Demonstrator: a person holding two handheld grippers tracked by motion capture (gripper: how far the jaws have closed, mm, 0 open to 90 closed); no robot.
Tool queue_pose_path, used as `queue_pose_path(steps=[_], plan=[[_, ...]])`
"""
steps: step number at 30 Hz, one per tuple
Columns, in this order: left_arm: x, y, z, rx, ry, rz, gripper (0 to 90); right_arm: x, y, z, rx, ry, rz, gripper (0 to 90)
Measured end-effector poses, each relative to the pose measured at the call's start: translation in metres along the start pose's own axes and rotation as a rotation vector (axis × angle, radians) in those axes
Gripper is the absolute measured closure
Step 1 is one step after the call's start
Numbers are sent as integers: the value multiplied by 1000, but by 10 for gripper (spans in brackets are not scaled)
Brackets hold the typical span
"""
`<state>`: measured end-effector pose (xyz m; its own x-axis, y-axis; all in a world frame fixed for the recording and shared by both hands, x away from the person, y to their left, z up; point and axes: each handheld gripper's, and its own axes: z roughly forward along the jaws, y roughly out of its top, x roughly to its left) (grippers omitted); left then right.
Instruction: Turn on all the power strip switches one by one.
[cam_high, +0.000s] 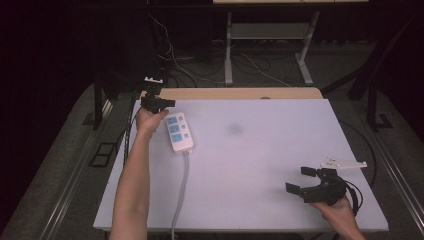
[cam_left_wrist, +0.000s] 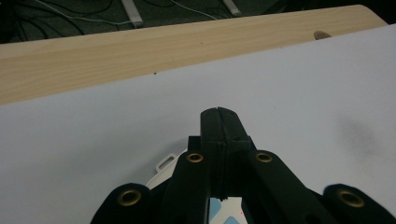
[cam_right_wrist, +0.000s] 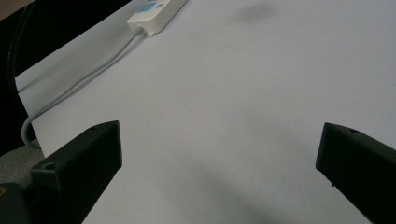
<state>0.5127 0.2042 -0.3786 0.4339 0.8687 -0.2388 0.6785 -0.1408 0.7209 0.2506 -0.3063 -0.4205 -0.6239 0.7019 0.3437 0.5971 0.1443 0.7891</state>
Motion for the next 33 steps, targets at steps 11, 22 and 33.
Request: queue_pose_path(steps=[11,22,33], plan=[[2,-12,11,14,-6,-25,896,0,0,1,4,0,-2,4],[0,-25,24,44,-27,-45,896,0,0,1,4,2,-3,4],[-4,-31,32,60,-31,-45,896,0,0,1,4,2,-2,4]])
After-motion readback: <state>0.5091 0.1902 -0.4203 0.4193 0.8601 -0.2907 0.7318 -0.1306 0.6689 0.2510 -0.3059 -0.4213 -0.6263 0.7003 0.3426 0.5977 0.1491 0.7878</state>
